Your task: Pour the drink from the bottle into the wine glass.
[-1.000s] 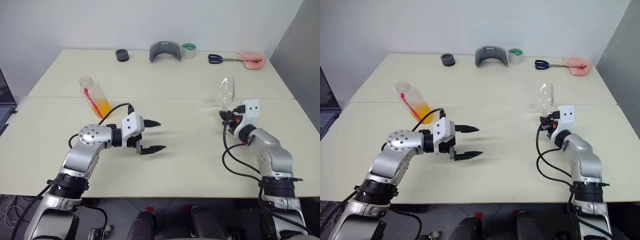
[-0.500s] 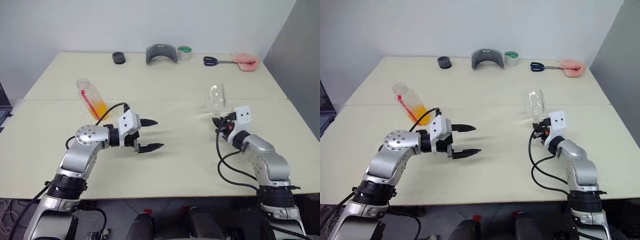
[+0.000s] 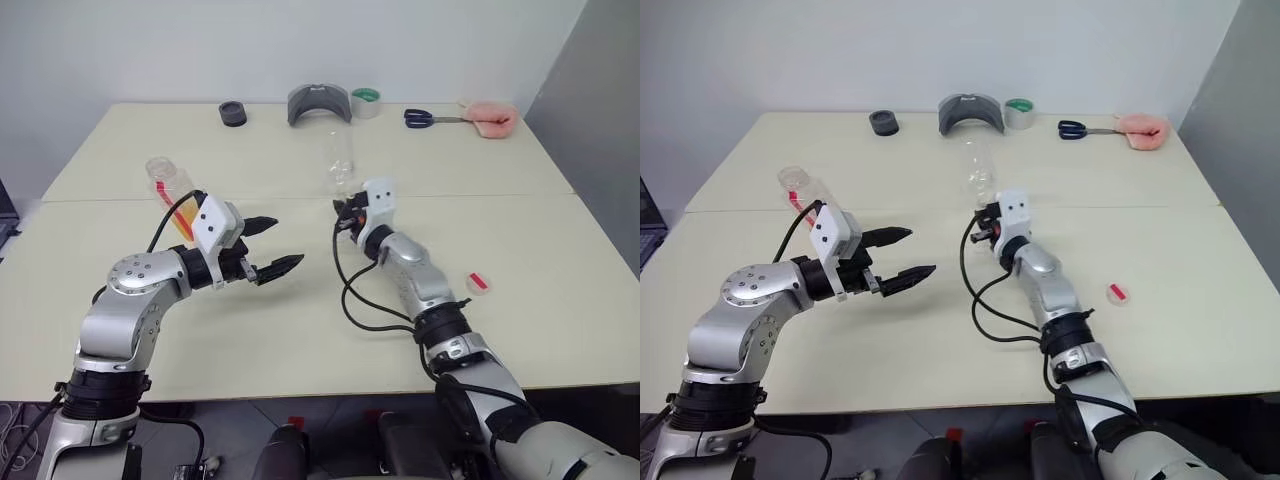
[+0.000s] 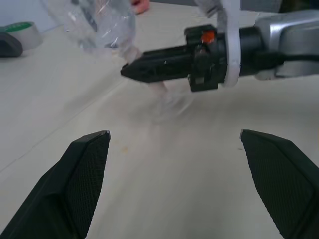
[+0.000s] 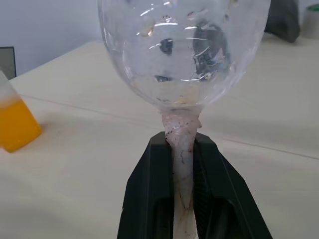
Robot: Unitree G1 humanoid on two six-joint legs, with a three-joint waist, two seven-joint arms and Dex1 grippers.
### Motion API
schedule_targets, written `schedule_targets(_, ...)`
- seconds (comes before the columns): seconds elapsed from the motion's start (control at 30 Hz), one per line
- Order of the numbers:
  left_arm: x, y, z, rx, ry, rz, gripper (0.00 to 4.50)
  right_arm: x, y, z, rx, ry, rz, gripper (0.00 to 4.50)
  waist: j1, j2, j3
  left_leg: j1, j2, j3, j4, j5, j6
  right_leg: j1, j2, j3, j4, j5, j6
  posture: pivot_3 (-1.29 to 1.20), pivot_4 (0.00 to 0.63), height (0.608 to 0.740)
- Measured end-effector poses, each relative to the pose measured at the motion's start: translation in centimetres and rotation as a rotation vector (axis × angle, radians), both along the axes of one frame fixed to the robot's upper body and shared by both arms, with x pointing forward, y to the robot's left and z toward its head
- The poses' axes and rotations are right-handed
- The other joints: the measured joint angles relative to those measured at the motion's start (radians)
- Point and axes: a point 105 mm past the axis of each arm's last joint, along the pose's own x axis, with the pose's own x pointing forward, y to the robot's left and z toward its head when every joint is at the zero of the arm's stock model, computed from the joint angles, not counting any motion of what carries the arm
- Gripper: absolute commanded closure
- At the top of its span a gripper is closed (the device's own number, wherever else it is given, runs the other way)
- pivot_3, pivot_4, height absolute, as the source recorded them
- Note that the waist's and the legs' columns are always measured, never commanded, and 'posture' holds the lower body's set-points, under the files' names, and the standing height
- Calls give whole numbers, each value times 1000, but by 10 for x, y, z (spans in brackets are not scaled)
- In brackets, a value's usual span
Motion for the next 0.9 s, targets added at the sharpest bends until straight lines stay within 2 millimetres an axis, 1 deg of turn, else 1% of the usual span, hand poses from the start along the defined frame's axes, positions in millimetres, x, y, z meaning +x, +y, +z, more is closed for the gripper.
schedule_targets(0.03, 0, 0, 0, 2, 2, 6, 0, 1, 1, -6, -7, 4, -10, 4322, 1, 0, 0, 0, 0, 0, 0, 0, 0, 0, 0, 0, 0, 0, 0, 0, 150, 740)
schedule_targets(0.17, -1, 2, -2, 9, 15, 12, 0, 3, -3, -9, -23, -45, -41, 4322, 1, 0, 0, 0, 0, 0, 0, 0, 0, 0, 0, 0, 0, 0, 0, 0, 150, 740)
schedule_targets(0.27, -2, 1, 0, 10, 8, 6, 0, -1, -9, -13, -14, -66, -55, 4322, 2, 0, 0, 1, 0, 0, 0, 0, 0, 1, 0, 0, 0, 0, 0, 0, 150, 740)
schedule_targets(0.43, -2, -1, 0, 11, 6, -1, 0, -21, -28, -23, -13, -95, -60, 4322, 14, 0, -1, 2, 0, 0, 0, 0, 0, 2, -1, 0, 0, 0, 0, 0, 150, 740)
schedule_targets(0.57, -2, -3, -1, 14, 9, -9, 0, -36, -38, -31, -13, -70, -68, 4322, 18, 0, -1, 3, 0, 0, 0, 0, 0, 3, 0, 0, 0, 0, 0, 0, 150, 740)
schedule_targets(0.73, -2, -5, 0, 16, 9, -24, 0, -49, -40, -32, -17, -53, -70, 4322, 18, 0, -1, 3, 0, 0, 0, 0, 0, 3, 0, 0, 0, 0, 0, 0, 150, 740)
schedule_targets(0.9, -2, -5, 0, 18, 7, -28, 0, -47, -35, -28, -18, -55, -67, 4323, 18, 0, -1, 3, 0, 0, 0, 0, 0, 3, 0, 0, 0, 0, 0, 0, 150, 740)
